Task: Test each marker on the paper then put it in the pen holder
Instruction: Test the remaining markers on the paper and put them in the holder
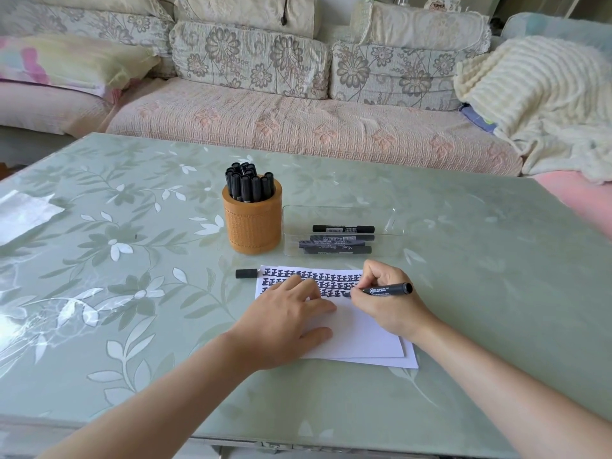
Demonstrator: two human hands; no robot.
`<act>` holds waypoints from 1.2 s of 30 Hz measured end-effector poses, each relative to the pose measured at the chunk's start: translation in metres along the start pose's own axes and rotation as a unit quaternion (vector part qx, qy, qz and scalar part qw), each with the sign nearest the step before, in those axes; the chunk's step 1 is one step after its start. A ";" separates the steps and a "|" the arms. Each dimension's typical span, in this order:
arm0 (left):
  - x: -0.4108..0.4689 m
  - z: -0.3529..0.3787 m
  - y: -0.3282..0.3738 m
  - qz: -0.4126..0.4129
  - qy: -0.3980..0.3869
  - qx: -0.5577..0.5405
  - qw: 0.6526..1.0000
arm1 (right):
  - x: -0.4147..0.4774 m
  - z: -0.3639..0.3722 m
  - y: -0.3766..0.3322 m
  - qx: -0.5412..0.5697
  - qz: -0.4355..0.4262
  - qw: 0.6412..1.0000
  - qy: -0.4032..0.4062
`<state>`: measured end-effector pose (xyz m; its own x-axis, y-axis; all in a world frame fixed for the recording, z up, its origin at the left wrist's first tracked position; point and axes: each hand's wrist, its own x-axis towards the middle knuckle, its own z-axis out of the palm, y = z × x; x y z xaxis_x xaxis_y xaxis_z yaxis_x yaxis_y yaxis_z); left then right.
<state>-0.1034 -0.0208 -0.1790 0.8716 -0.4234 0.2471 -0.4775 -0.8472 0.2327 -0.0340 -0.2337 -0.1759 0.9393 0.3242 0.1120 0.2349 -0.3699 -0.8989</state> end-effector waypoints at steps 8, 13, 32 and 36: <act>0.000 0.000 0.000 -0.002 -0.006 -0.001 1.000 | 0.001 0.001 0.000 -0.012 -0.012 1.000 0.014; 0.000 0.000 -0.001 -0.002 -0.004 -0.005 1.000 | -0.001 0.001 0.000 -0.001 -0.009 1.000 0.008; 0.000 0.000 -0.005 0.014 -0.002 -0.025 1.000 | 0.003 -0.007 -0.003 0.068 -0.004 0.997 0.021; 0.003 -0.017 -0.019 0.011 0.058 -0.034 0.998 | 0.004 -0.007 -0.019 0.014 -0.044 0.999 0.006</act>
<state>-0.0934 -0.0005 -0.1663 0.8441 -0.3989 0.3584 -0.5065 -0.8125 0.2885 -0.0333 -0.2311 -0.1555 0.9180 0.3442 0.1968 0.3104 -0.3150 -0.8969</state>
